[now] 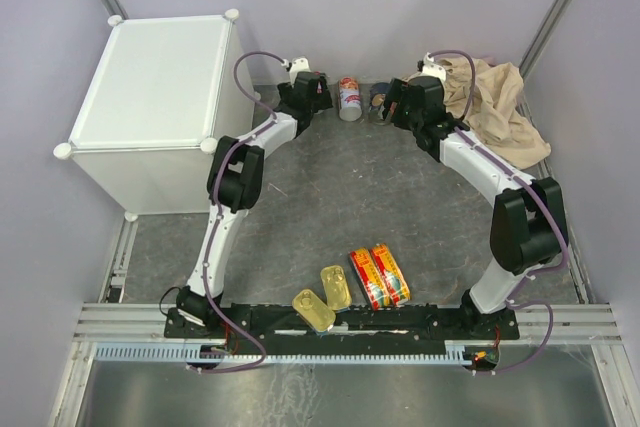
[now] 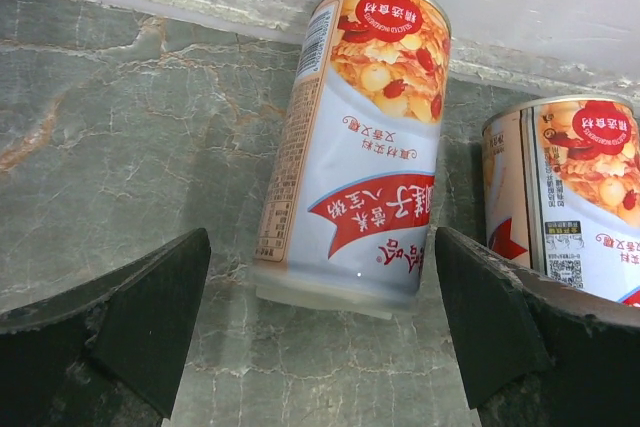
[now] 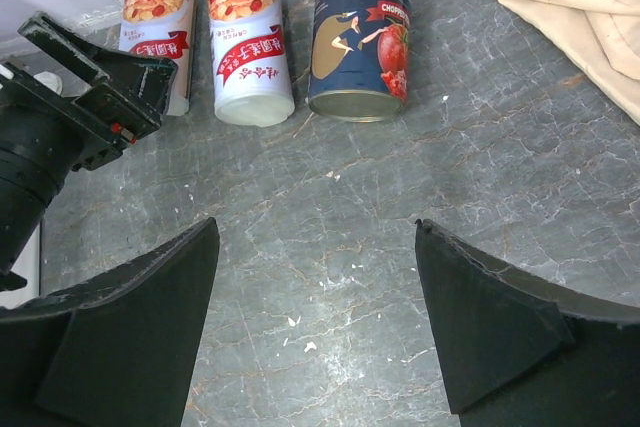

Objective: Place and organize the canned foods onto the counter
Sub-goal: Adjust the canned food at the center of the board.

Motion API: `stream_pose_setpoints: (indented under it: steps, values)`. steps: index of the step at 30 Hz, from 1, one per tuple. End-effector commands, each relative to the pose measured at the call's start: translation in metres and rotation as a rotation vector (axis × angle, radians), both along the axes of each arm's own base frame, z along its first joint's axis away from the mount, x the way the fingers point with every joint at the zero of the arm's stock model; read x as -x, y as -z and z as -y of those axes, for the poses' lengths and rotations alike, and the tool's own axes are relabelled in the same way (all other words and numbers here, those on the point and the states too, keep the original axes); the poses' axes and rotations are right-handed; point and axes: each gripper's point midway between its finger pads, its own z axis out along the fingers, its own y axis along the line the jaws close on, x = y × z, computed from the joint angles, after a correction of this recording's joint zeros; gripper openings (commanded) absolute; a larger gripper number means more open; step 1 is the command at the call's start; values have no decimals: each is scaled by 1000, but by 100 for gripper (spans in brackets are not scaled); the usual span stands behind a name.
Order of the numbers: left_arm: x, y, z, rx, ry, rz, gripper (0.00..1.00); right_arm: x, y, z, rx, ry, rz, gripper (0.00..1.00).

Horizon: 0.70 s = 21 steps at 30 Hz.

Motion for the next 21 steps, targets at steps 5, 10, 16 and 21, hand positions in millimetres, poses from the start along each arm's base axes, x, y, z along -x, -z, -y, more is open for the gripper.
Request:
stream_pose_setpoints:
  steps: [5,10,16,21]
  values:
    - [-21,-19,6,56,-10,62,99,-12,-19,-8,-22,-19,66,87]
    - [-22,-8,6,64,-5,41,96,-15,-12,-9,-15,-17,53,86]
    - [-16,4,7,62,13,5,90,-15,-9,-11,-22,-22,48,85]
    - [-9,4,10,87,55,2,69,-11,-12,-9,-17,-20,52,85]
